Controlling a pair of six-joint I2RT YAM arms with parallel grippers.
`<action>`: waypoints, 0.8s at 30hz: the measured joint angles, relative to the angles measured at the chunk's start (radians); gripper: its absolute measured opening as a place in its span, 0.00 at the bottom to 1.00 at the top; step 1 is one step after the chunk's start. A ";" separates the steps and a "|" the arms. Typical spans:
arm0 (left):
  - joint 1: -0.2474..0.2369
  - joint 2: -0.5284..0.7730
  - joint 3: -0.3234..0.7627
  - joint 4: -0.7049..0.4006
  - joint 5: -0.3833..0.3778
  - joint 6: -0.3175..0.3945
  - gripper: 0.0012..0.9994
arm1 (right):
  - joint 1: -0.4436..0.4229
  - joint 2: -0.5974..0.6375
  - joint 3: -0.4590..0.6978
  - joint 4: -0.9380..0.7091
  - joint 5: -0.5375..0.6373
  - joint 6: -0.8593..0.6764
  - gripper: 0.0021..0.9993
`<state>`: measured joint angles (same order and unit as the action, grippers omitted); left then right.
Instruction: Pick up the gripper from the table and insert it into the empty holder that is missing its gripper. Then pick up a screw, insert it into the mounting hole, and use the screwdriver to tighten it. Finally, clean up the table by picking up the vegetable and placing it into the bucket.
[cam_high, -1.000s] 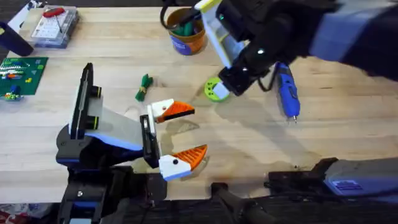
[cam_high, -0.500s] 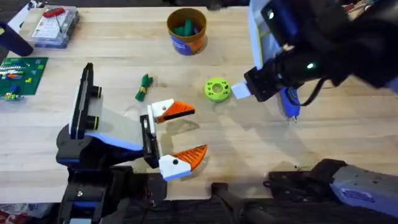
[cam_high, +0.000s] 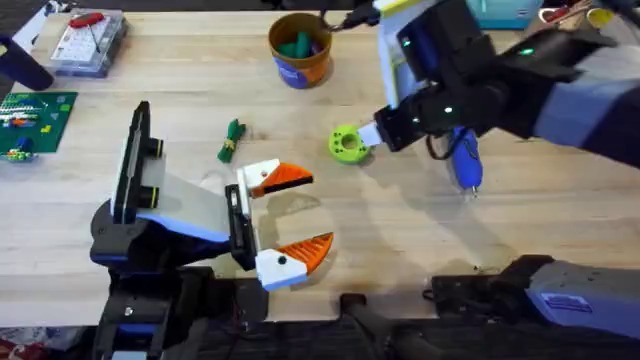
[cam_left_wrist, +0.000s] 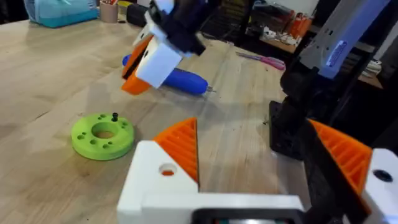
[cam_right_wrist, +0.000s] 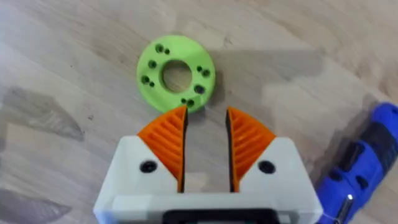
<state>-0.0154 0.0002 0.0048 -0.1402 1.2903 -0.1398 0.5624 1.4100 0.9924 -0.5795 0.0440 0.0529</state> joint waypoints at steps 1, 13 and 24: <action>0.000 0.000 0.000 0.000 0.000 0.000 0.99 | 0.007 0.014 0.000 0.015 0.000 -0.007 0.36; 0.000 0.000 0.000 0.000 0.000 0.000 0.99 | 0.032 0.125 0.000 0.113 0.004 -0.049 0.36; 0.000 0.000 0.000 0.000 0.000 0.000 0.99 | 0.032 0.162 0.000 0.118 0.057 -0.061 0.36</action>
<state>-0.0154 0.0002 0.0048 -0.1402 1.2900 -0.1398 0.5941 1.5720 0.9920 -0.4620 0.1008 -0.0080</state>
